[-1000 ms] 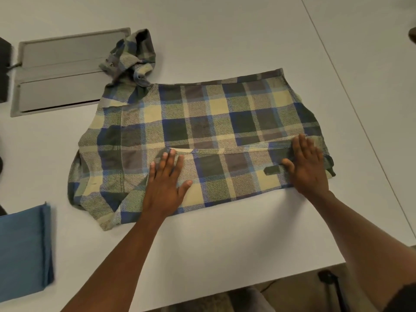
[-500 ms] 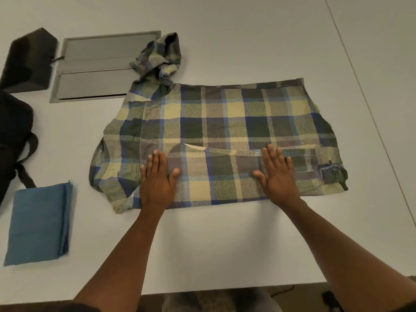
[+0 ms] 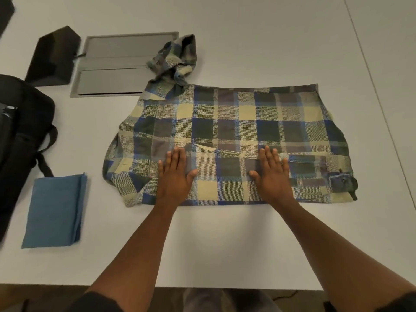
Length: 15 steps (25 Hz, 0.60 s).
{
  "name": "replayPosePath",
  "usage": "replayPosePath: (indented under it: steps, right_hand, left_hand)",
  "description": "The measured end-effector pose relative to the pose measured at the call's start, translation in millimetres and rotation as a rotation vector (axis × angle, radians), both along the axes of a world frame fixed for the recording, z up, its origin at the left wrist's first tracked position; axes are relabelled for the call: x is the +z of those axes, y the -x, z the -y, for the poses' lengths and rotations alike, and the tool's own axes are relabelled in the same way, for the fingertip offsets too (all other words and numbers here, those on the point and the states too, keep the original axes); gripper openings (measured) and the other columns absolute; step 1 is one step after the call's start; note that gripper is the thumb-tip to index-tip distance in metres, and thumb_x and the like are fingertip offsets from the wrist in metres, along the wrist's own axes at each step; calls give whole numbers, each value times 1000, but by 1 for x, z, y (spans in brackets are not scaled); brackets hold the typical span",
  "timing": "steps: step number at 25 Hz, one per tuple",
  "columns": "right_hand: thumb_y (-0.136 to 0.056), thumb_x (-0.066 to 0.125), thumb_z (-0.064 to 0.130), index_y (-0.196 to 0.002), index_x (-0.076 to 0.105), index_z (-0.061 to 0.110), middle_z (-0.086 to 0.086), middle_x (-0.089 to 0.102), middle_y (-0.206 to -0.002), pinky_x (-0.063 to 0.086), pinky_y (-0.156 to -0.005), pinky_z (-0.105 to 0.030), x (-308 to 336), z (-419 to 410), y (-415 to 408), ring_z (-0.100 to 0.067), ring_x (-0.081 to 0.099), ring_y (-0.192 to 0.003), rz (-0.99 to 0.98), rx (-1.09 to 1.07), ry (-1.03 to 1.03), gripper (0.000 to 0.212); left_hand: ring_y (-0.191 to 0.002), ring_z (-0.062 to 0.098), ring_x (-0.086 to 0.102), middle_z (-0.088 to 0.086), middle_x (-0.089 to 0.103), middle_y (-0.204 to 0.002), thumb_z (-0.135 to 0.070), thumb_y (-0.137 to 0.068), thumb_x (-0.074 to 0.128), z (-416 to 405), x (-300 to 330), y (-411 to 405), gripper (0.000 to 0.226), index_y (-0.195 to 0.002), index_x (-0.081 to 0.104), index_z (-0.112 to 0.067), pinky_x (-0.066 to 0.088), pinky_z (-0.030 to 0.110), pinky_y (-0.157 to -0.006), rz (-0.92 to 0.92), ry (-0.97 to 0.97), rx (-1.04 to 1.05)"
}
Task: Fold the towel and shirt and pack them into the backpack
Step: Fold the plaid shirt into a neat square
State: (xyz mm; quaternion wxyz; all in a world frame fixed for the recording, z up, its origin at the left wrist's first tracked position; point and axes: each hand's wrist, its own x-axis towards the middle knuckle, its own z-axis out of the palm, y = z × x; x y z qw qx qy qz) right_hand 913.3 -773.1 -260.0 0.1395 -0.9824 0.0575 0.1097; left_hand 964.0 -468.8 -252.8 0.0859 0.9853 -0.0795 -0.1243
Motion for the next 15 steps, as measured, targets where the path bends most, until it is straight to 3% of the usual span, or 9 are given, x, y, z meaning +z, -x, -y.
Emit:
replayPosePath:
  steps: [4, 8, 11, 15]
  right_hand:
    - [-96, 13, 65, -158, -1, 19, -2, -4, -166, -6, -123, -43, -3, 8, 0, -19, -12, -152, 3, -4, 37, 78]
    - [-97, 7, 62, -158, 4, 17, -3, 1, -166, -5, -123, -42, 0, 11, -7, -19, -8, -152, 11, -100, 11, 76]
    - [-97, 4, 62, -158, 6, 18, -2, 5, -166, 0, -123, -45, 1, 26, -14, -20, -5, -152, 9, -147, 43, 75]
    - [-98, 9, 59, -158, 9, 22, -1, 7, -165, 2, -123, -46, 7, 49, -26, -23, 0, -152, -27, -141, 55, 71]
  left_hand:
    - [-152, 23, -10, 3, -8, -166, -69, -94, 6, -24, -5, -12, 83, -157, -7, -17, -3, 44, -123, -31, 21, 14]
    - [-152, 26, -2, 8, -1, -166, -51, -103, 28, -15, 7, -13, 75, -157, -4, -12, 5, 43, -124, -30, 157, 118]
    - [-152, 24, 5, 9, 9, -165, -39, -102, 28, -10, 11, -20, 66, -158, 3, -13, 16, 46, -123, 28, 231, -31]
    - [-150, 12, -6, 0, 2, -166, -42, -103, 22, -5, 17, -51, 63, -158, 3, -18, 0, 34, -123, -9, 246, -191]
